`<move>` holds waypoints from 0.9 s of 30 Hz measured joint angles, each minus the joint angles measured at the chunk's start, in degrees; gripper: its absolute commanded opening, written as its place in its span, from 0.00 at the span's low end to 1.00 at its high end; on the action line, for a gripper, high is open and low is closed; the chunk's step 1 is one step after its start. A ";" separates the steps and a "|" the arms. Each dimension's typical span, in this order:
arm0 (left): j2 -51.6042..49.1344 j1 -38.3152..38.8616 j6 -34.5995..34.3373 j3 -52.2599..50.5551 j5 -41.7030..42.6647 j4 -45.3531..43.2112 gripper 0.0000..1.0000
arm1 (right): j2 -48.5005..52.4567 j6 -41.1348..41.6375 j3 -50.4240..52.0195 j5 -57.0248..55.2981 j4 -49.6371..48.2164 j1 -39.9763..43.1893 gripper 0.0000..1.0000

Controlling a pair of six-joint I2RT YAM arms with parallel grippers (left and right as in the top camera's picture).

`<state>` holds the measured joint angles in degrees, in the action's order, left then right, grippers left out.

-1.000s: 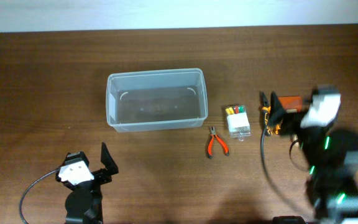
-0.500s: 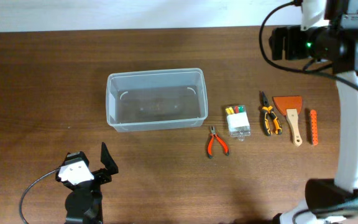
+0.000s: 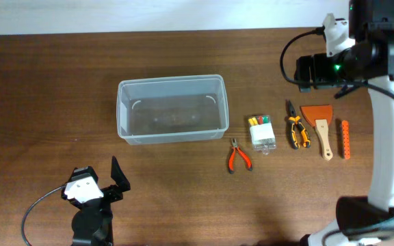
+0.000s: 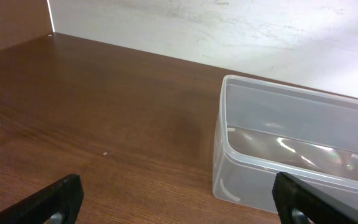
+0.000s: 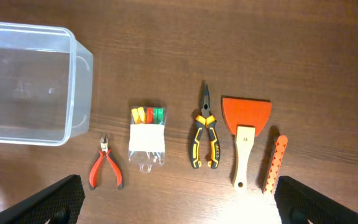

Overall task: Pack container
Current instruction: 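Move the right gripper over the marker pack and lower onto it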

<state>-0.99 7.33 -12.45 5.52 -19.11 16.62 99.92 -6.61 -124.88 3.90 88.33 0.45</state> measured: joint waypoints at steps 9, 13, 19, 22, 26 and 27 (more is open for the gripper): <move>0.04 0.00 0.00 0.00 0.02 0.02 0.99 | -17.86 3.91 25.11 -5.03 -17.18 -8.55 0.99; 0.04 0.00 0.00 0.00 0.00 0.00 0.99 | -17.42 5.66 37.18 -6.73 -23.82 -10.43 0.98; 0.04 0.00 0.00 0.00 0.00 0.00 0.99 | -6.71 8.17 41.77 -8.87 -23.91 -10.58 0.99; 0.04 0.00 0.00 0.00 0.00 0.00 0.99 | -3.56 8.85 41.83 -9.38 -24.24 -10.58 0.99; 0.04 0.00 0.00 0.00 0.00 0.00 0.99 | -1.03 9.90 41.83 -9.53 -24.59 -10.62 0.99; 0.04 0.00 0.00 0.00 0.00 0.00 0.99 | -0.66 10.08 41.83 -9.53 -24.59 -10.62 1.00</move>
<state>-0.95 7.33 -12.45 5.52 -19.11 16.62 99.26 3.46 -83.05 -5.63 63.75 -10.17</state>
